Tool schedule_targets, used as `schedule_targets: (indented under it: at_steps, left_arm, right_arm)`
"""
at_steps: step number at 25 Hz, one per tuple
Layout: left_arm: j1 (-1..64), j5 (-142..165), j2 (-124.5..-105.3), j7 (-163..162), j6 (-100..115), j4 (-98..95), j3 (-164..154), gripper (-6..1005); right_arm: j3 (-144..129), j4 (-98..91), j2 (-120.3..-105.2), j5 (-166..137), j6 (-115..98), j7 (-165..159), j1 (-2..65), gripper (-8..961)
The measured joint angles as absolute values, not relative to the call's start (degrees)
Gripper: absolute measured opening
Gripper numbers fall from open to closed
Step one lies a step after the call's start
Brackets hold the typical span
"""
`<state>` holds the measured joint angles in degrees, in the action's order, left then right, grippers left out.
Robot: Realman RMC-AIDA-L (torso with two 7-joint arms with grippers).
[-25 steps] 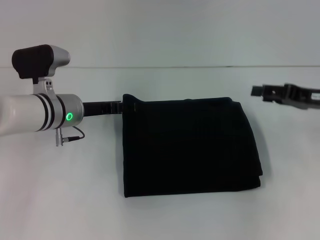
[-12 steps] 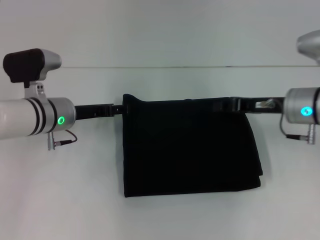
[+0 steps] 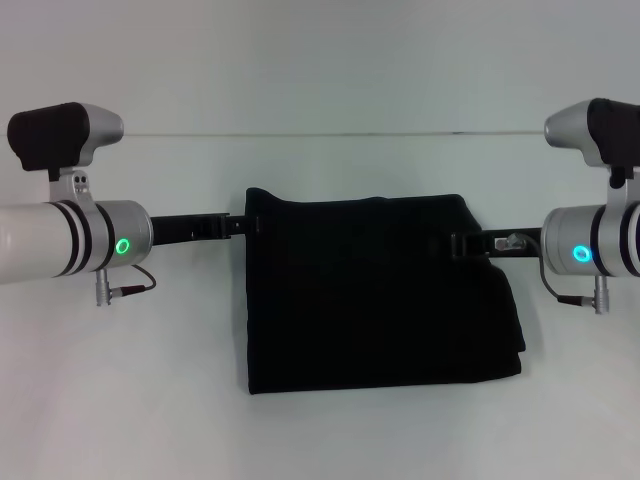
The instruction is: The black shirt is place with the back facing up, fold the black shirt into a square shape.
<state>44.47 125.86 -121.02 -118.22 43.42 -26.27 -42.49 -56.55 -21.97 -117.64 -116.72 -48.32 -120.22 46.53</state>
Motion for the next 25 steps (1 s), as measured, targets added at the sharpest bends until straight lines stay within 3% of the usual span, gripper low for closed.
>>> schedule_targets:
  at_steps: [11, 17, 21, 25]
  left_arm:
    - [44.47, 125.84, -121.03, -118.21, 42.92, -26.1, -42.45, 951]
    - [44.47, 125.66, -121.07, -118.21, 42.88, -26.1, -42.64, 951]
    - [44.47, 125.57, -121.24, -118.21, 42.89, -26.1, -42.77, 951]
    - [44.47, 125.51, -121.35, -118.21, 42.89, -26.18, -42.82, 951]
  right_arm:
    - [-56.49, -23.84, -117.73, -116.53, -44.41, -118.03, 43.21, 0]
    - [-56.04, -32.15, -117.68, -114.21, -52.18, -117.88, 39.41, -1]
    - [-55.89, -31.73, -116.74, -113.18, -60.04, -118.12, 40.09, -1]
    - [-56.4, -29.53, -116.97, -114.14, -61.93, -118.4, 41.64, -1]
